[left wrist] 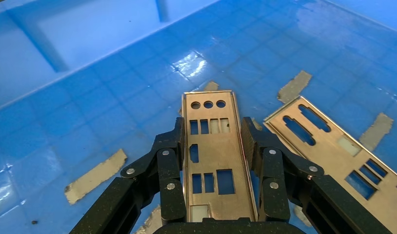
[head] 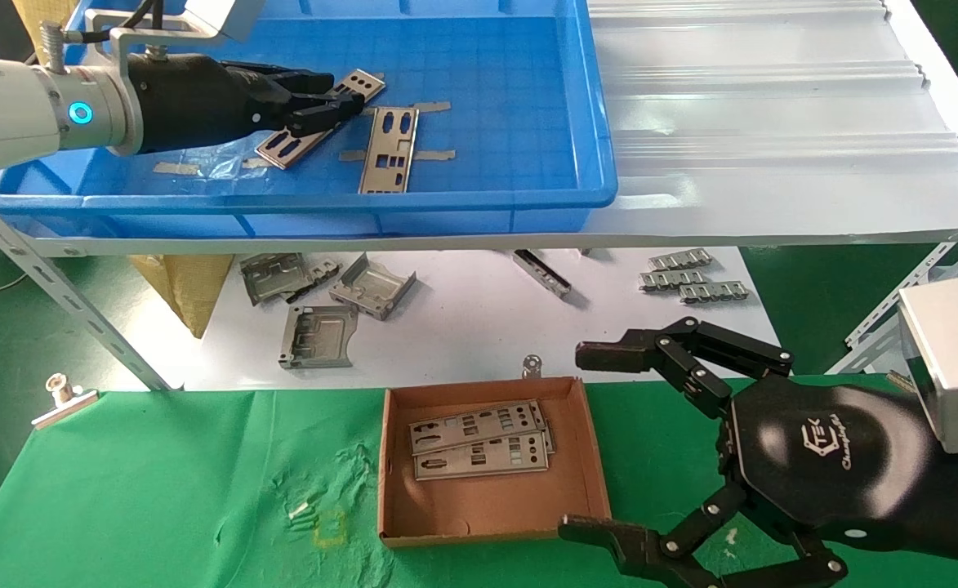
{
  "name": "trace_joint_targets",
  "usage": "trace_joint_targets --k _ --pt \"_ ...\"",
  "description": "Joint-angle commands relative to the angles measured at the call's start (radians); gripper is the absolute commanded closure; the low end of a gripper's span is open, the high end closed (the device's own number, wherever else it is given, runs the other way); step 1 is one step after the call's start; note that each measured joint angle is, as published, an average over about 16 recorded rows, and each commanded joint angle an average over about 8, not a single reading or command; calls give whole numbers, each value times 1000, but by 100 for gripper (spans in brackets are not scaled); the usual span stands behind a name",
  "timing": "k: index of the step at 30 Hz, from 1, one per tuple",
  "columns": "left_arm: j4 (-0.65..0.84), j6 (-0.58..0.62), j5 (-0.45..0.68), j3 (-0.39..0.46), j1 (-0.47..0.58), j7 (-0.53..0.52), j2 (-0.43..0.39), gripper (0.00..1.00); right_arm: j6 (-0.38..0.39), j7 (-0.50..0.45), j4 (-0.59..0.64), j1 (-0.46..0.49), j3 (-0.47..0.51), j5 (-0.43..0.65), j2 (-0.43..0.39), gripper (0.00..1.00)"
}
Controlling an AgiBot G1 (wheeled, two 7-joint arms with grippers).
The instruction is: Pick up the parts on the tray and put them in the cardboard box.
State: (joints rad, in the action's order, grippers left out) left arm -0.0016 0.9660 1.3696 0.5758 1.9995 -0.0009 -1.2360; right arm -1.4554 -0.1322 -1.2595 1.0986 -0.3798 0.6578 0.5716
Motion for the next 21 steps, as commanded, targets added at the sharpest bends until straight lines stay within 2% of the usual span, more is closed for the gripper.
trace_joint_targets --k 1,9,17,21 --pt "2 -5 1 1 -1 -2 -1 100 0 0 0 0 0 0 0 0" --pt "-17 6 -17 -12 18 11 4 100 0 0 0 0 0 0 0 0" --pt "-36 99 -43 -29 47 29 25 100 0 0 0 0 0 0 0 0" --pt "-47 182 -52 -34 57 41 38 100 0 0 0 0 0 0 0 0"
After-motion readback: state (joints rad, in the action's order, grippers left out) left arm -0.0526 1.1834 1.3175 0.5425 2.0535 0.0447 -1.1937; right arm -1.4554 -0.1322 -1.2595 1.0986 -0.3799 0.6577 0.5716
